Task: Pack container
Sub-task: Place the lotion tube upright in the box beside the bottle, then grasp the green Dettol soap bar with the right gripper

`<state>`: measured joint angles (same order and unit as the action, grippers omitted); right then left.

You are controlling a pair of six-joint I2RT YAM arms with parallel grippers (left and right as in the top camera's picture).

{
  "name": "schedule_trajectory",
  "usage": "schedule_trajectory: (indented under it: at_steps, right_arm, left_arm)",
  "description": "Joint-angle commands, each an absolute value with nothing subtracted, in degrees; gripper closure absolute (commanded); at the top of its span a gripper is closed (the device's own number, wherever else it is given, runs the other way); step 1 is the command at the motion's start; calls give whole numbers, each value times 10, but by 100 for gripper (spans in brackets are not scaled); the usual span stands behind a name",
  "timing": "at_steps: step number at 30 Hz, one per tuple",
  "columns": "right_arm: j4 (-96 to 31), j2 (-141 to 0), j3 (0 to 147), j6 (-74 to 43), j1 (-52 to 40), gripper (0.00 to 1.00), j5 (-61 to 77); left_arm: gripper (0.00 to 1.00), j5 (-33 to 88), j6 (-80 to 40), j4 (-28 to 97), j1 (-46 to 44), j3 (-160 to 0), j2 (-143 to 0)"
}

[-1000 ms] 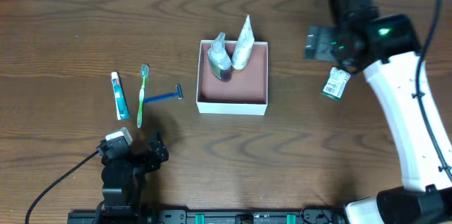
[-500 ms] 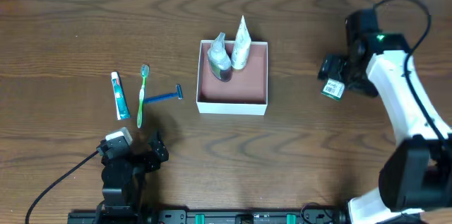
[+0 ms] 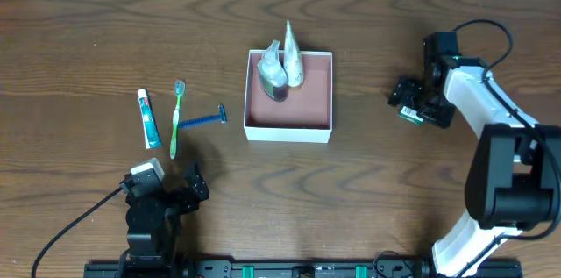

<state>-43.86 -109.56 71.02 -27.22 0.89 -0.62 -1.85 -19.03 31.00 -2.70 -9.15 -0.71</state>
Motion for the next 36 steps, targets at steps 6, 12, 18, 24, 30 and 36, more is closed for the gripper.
schedule_trajectory:
  at_steps: [6,12,18,24,30,36]
  right_arm:
    - [-425,-1119,708,-287,15,28,-44]
    - [-428,-1119,709,-275,15,48,-67]
    - [-445,-1092,710,-260,11,57,-66]
    - [-471,-989,712,-227,-29,57,-31]
    - [-479,-858,712,-205,-134,57,-6]
    - [-447,-825,712,-228,-251,54,-22]
  left_arm:
    - [2,-19,-180,310,-28,-84,-7]
    - [2,-19,-180,310,-28,-84,-7]
    - [2,-19,-180,310,-28,-84,-7]
    - [2,-19,-180,310,-28,-84,-7]
    - [2,-19,-180,310,-28,-84,-7]
    - [2,-19,-180,310,-28,-84,-7]
